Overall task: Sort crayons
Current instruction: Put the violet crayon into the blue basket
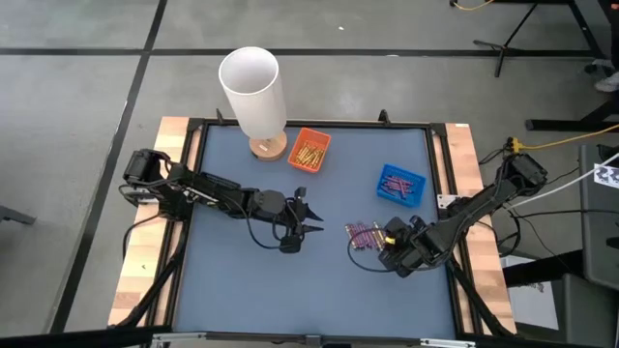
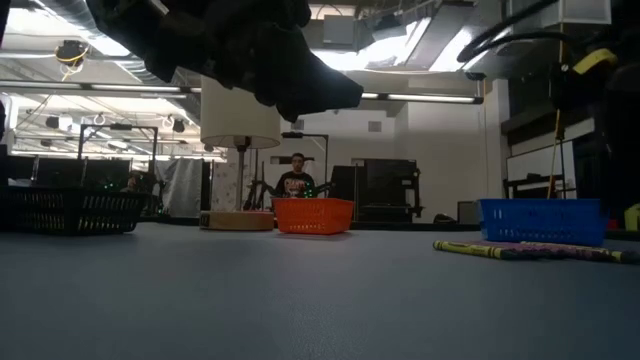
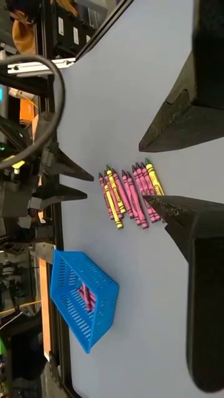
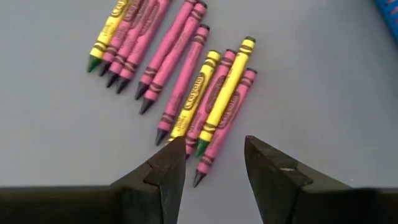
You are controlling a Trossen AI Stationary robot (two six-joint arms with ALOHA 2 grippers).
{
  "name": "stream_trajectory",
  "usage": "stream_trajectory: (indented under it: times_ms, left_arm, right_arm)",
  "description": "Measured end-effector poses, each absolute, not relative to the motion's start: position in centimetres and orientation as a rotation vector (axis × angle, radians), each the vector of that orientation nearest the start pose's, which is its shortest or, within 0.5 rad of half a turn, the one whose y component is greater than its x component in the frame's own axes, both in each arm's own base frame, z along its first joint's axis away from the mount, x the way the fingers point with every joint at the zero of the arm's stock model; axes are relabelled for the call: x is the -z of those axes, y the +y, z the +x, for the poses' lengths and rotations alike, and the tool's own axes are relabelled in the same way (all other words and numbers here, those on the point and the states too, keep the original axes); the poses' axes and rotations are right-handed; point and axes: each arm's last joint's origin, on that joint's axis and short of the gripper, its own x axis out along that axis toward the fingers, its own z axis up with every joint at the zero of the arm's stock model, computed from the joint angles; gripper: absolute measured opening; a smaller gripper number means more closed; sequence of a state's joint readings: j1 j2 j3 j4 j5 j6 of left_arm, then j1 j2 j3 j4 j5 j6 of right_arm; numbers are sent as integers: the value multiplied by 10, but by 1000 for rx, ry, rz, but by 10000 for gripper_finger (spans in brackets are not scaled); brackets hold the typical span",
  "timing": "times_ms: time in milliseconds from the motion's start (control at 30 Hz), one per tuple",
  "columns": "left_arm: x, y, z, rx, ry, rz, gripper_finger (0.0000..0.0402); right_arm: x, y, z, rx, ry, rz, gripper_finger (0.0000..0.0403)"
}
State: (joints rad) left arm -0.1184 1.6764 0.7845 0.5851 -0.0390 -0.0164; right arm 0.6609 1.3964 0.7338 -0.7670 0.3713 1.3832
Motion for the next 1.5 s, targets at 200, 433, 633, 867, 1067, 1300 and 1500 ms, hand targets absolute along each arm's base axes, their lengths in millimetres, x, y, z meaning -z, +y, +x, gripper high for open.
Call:
stream_trajectory:
  times_ms: [200, 433, 633, 867, 1067, 1300, 1500]
  left_arm:
    - [-184, -39, 338, 76, 306, 8, 107]
    - [-184, -39, 338, 76, 307, 7, 107]
    - [-184, -39, 338, 77, 307, 6, 107]
    - [-184, -39, 338, 77, 307, 5, 107]
    - [-184, -40, 338, 77, 307, 2, 107]
    - [-184, -40, 338, 77, 307, 1, 107]
    - [-184, -40, 338, 77, 307, 1, 107]
  right_arm:
    - [-161, 122, 177, 621, 1057, 470, 163]
    - [-152, 120, 174, 621, 1047, 470, 163]
    - [-151, 119, 173, 630, 1045, 458, 163]
    - [-148, 118, 173, 649, 1033, 429, 163]
    - [-137, 120, 175, 675, 1070, 390, 163]
    - [-129, 122, 177, 690, 1086, 368, 163]
    - [-125, 123, 179, 694, 1081, 361, 163]
